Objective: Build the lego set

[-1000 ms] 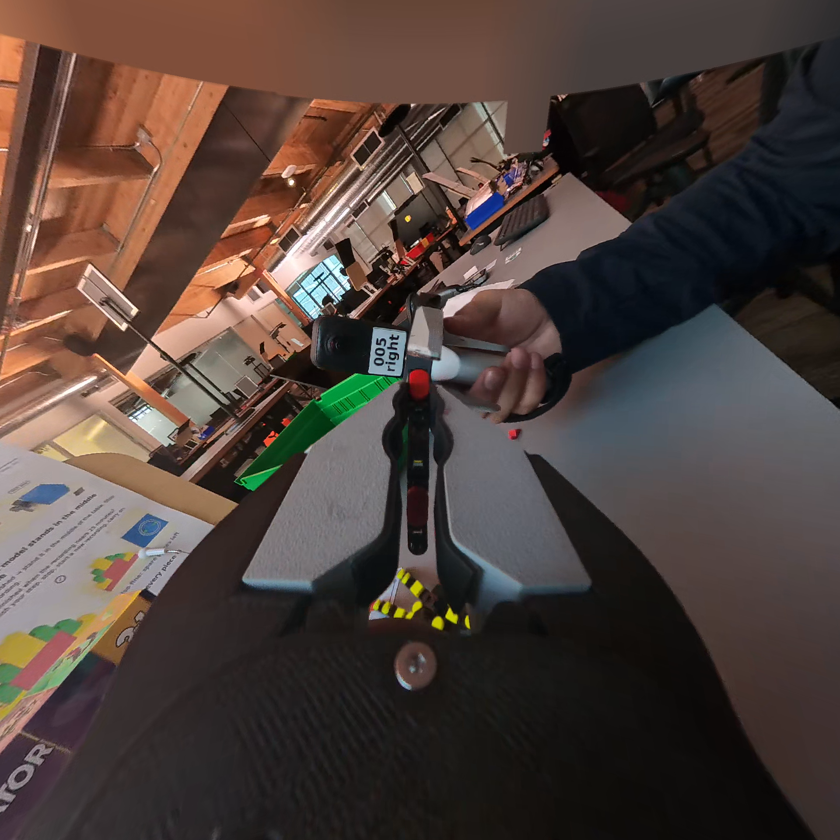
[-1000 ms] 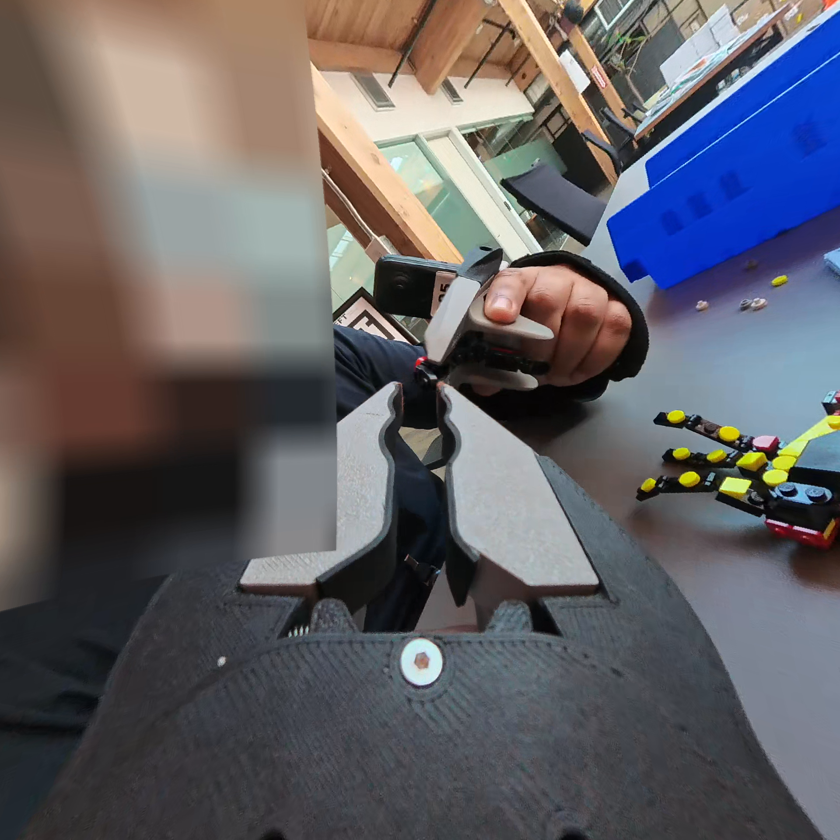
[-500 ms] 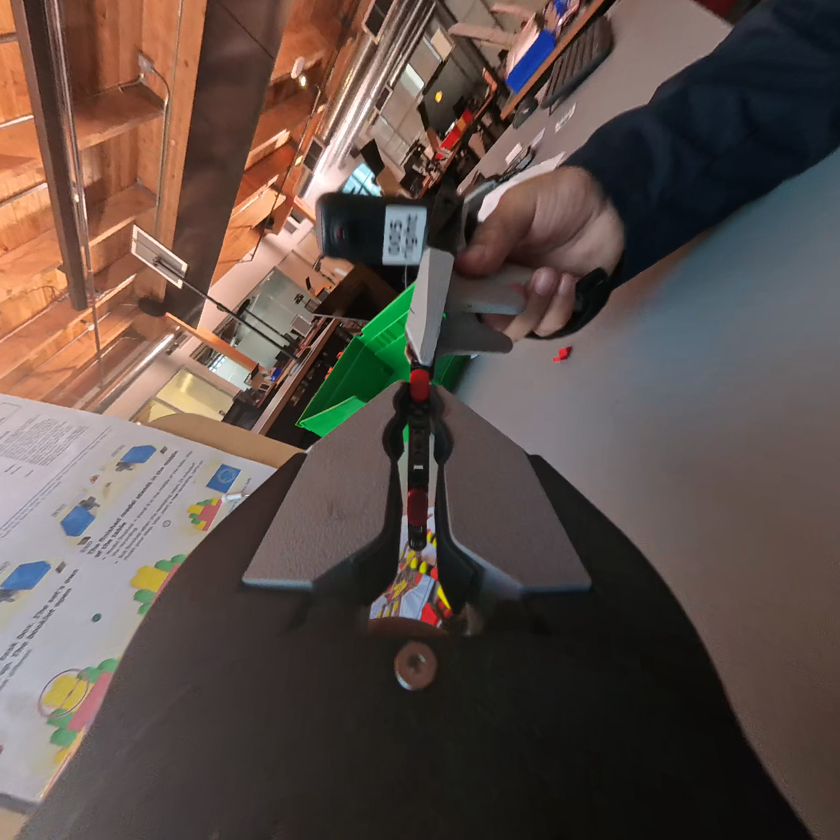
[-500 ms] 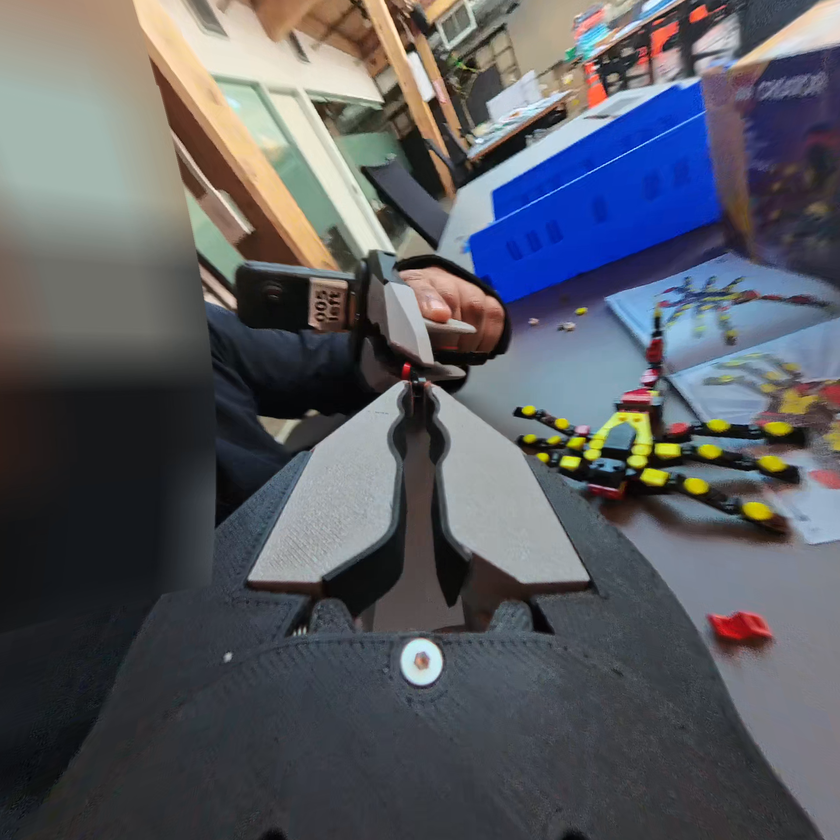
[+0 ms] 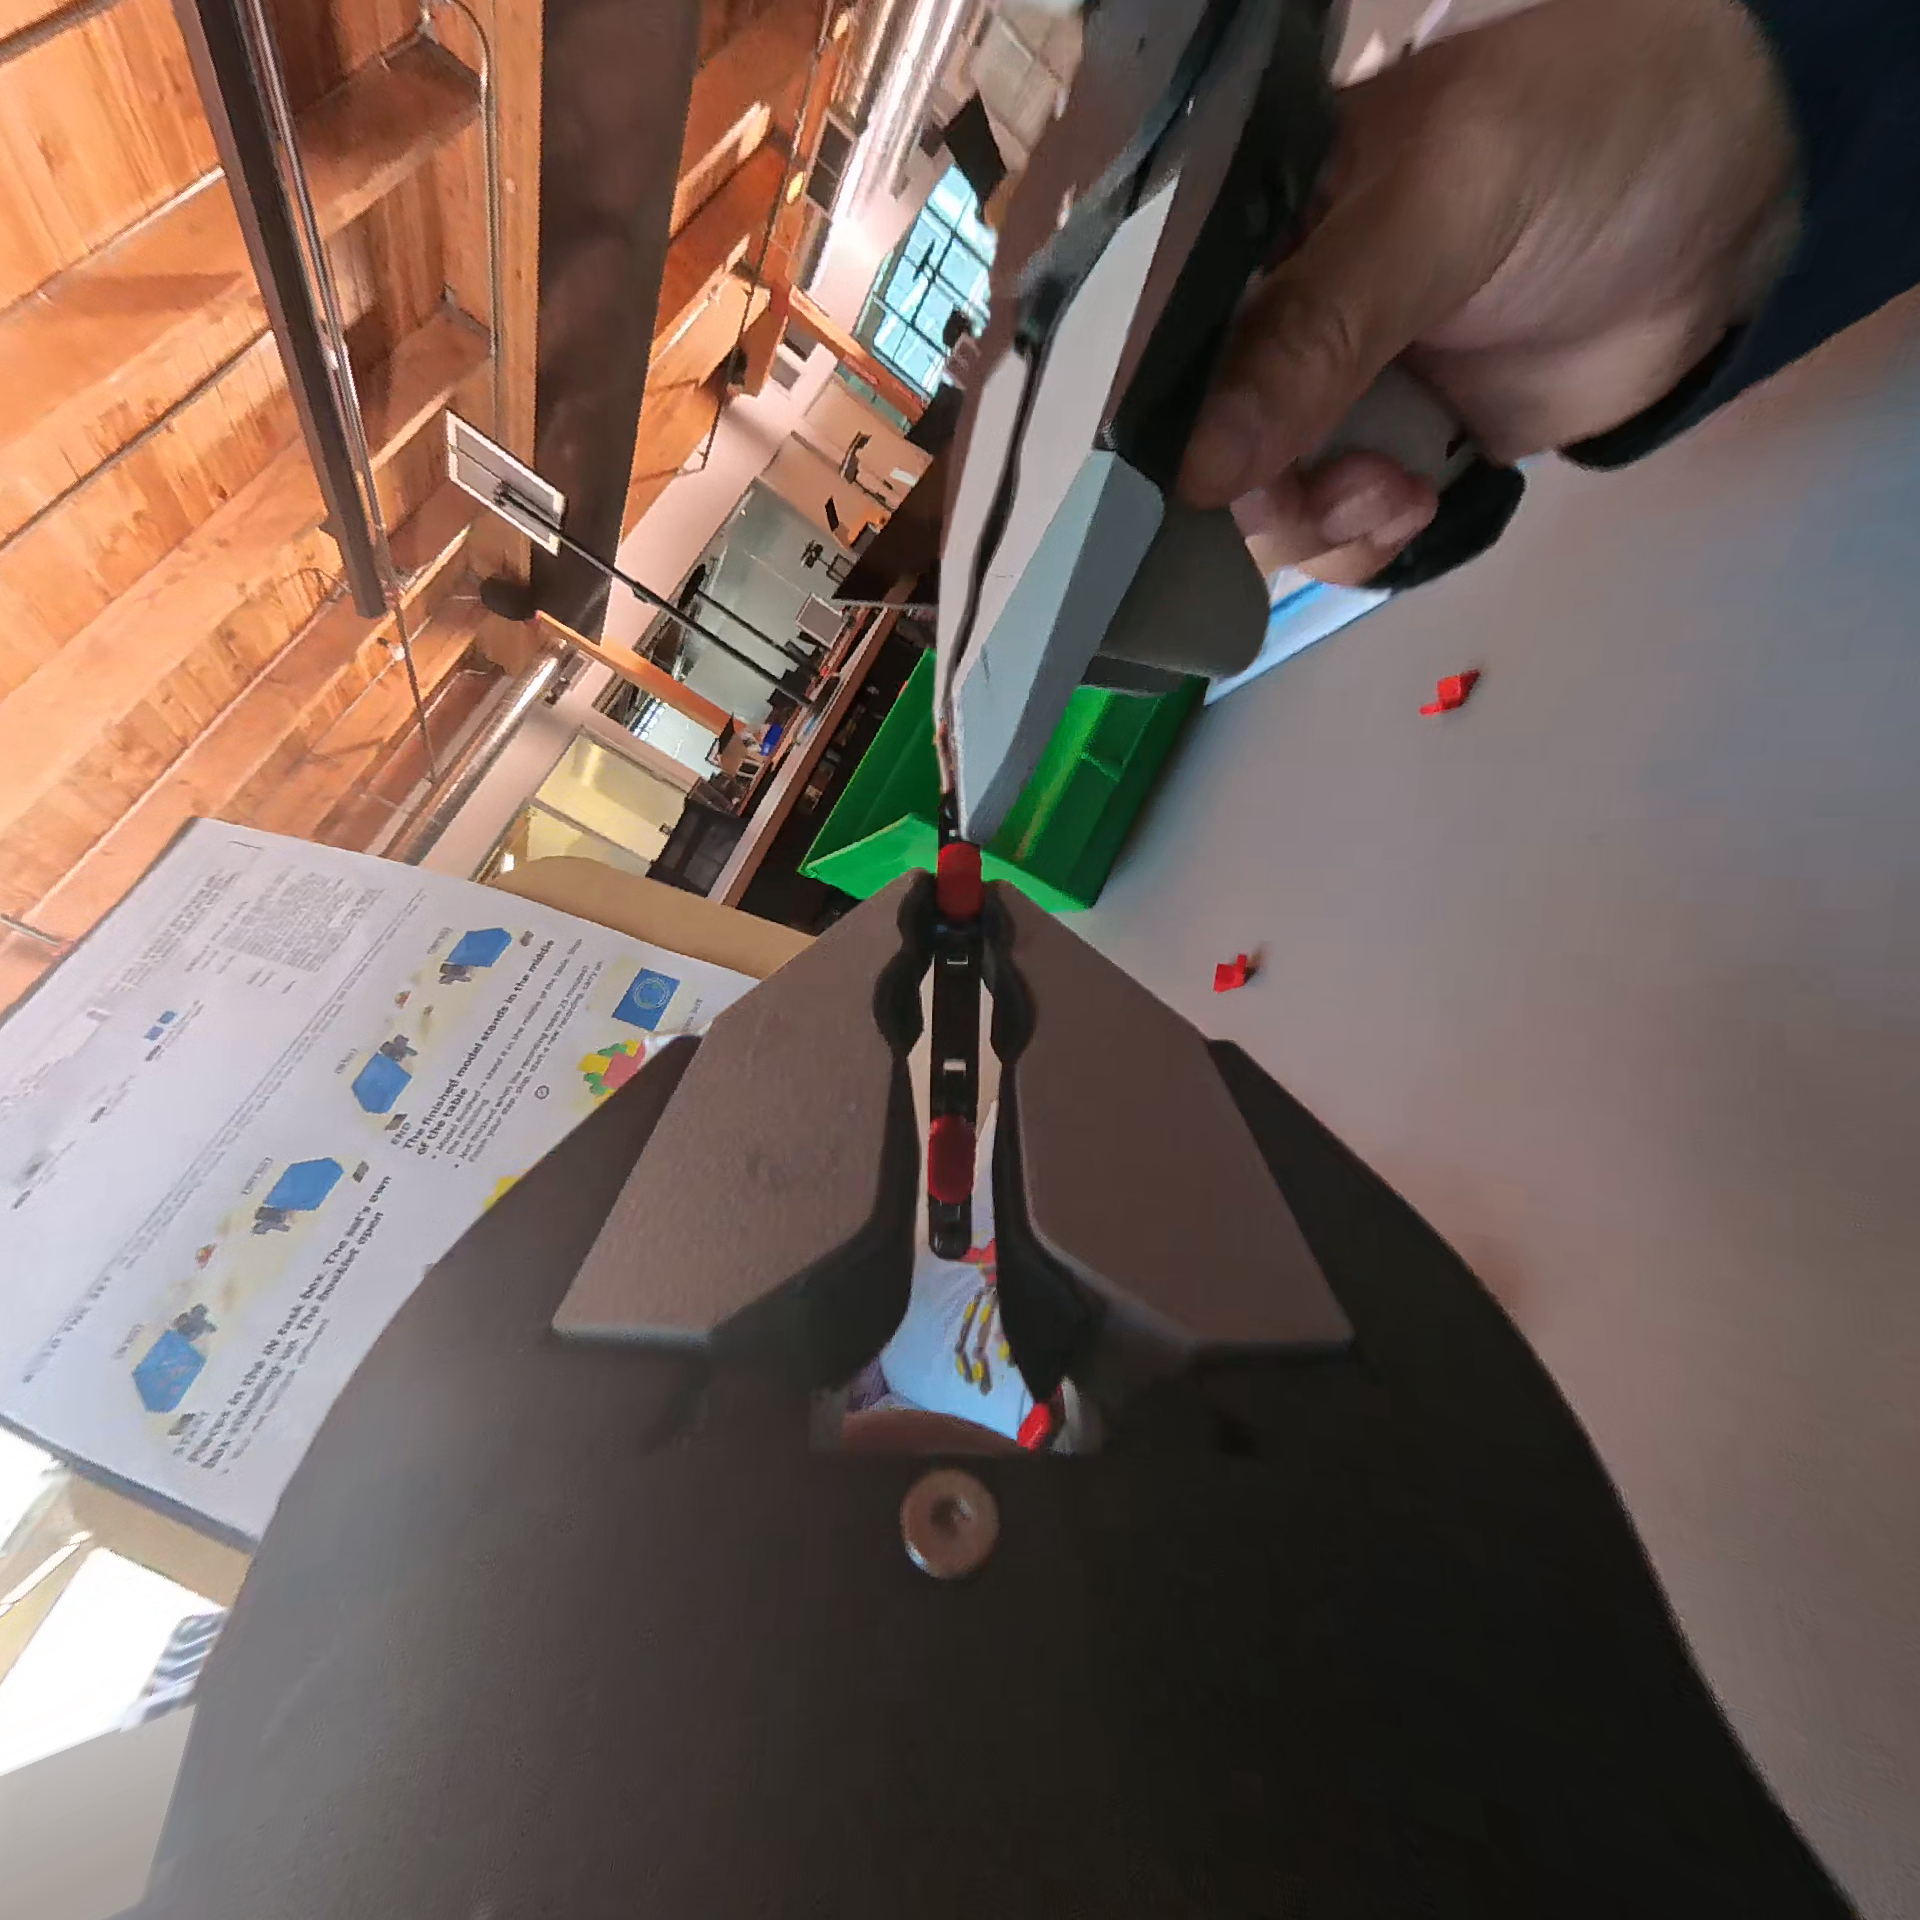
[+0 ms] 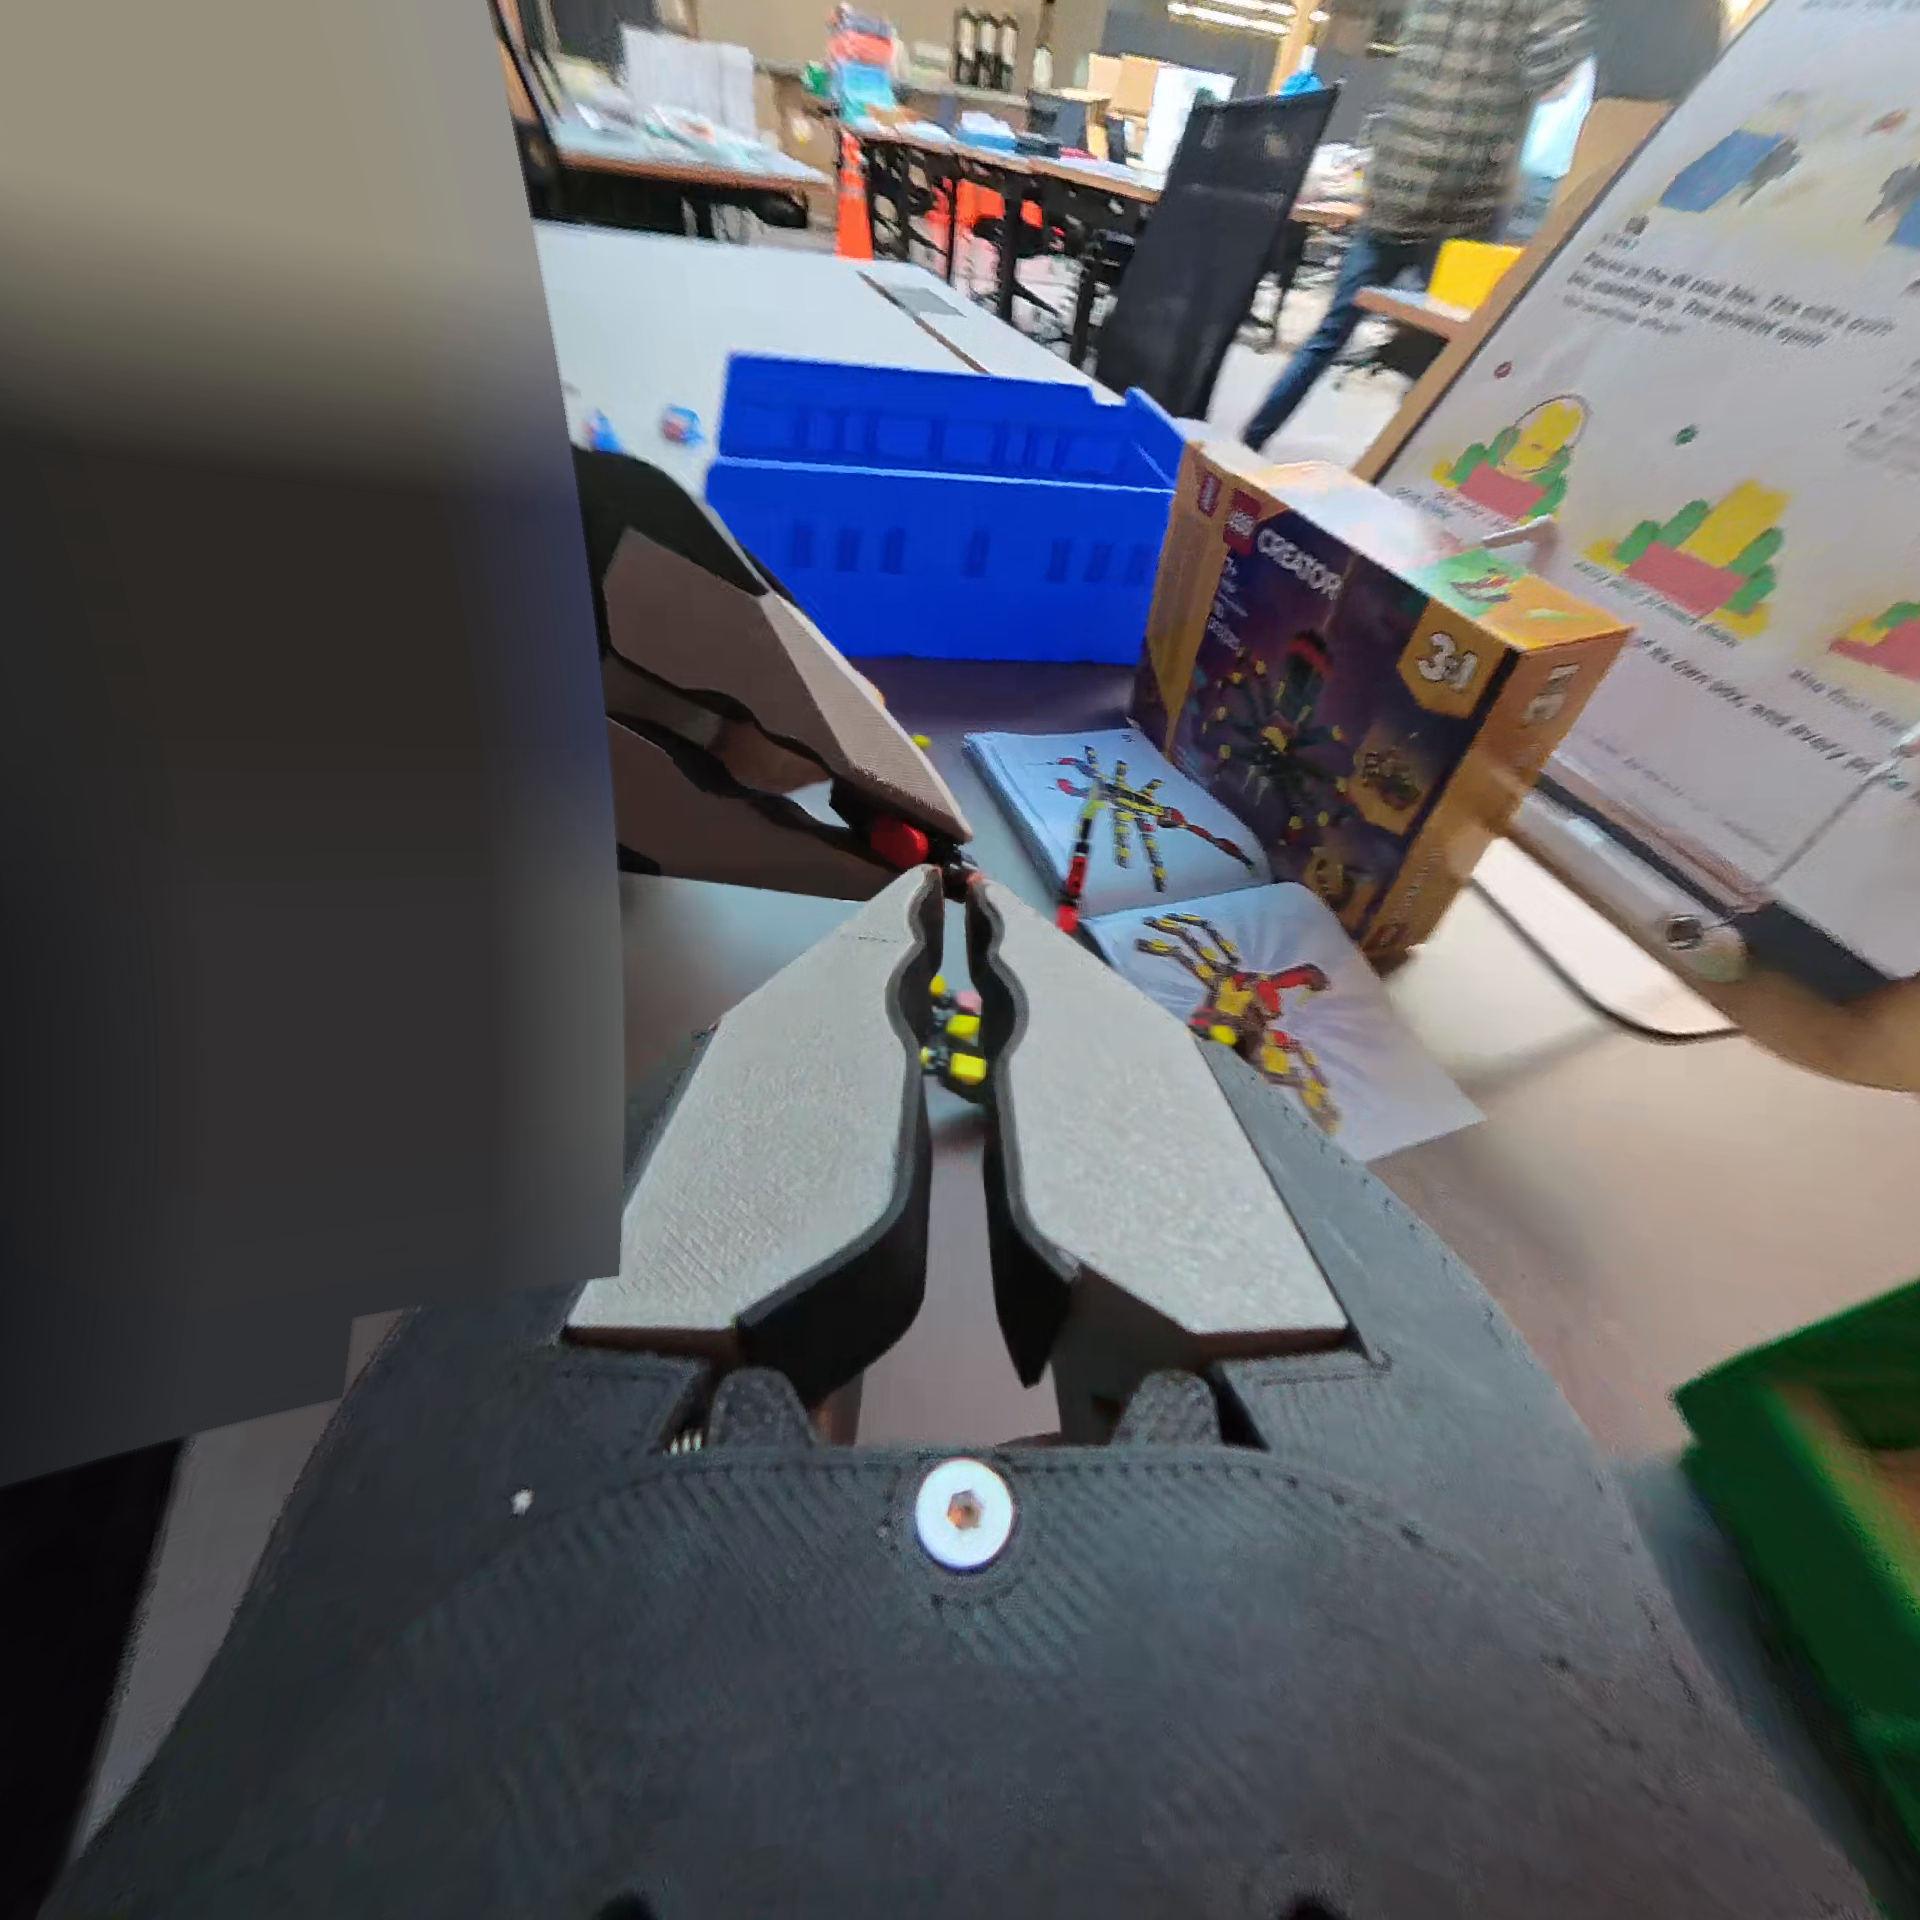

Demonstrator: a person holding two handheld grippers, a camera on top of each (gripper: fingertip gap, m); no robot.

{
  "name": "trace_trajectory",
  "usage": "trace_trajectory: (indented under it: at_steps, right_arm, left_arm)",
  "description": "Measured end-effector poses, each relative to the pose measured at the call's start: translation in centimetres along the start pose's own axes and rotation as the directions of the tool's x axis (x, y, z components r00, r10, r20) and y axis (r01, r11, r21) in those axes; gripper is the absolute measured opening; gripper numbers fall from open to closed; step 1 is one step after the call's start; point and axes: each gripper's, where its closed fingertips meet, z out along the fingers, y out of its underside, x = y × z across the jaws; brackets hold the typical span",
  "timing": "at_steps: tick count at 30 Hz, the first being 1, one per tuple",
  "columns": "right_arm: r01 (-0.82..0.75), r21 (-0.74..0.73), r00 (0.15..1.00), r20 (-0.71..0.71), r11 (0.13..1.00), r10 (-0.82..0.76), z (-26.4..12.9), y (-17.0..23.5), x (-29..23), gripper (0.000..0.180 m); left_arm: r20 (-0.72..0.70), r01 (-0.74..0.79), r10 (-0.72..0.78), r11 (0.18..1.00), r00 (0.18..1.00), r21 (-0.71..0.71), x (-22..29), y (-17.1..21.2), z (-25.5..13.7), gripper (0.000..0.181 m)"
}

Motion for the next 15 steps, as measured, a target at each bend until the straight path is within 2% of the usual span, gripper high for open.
trace_trajectory:
  at_steps: [3, 5, 8, 12, 15]
  right_arm:
    - [-0.175, 0.061, 0.975, 0.153, 0.983, 0.164, -0.4, -0.6, -0.4, 0.000]
    - [-0.217, 0.071, 0.958, 0.209, 0.974, 0.199, -0.6, -0.8, -0.7, 0.000]
    - [-0.250, 0.082, 0.942, 0.250, 0.965, 0.223, -0.7, -1.1, -0.9, 0.000]
    - [-0.298, 0.056, 0.924, 0.270, 0.953, 0.273, -0.3, -0.4, -0.7, 0.000]
    - [-0.374, 0.061, 0.879, 0.341, 0.925, 0.333, -0.5, -0.7, -0.9, 0.001]
  left_arm:
    - [-0.027, 0.088, -0.087, 0.995, 0.996, 0.055, -0.1, -0.7, -0.2, 0.005]
    - [-0.045, 0.128, -0.125, 0.988, 0.991, 0.082, -0.2, -1.0, -0.3, 0.004]
    - [-0.062, 0.164, -0.158, 0.980, 0.985, 0.111, -0.3, -1.3, -0.5, 0.004]
    - [-0.058, 0.120, -0.115, 0.989, 0.992, 0.090, 0.0, -0.8, -0.4, 0.004]
    - [-0.049, 0.122, -0.117, 0.987, 0.992, 0.107, -0.1, -1.2, -0.5, 0.004]
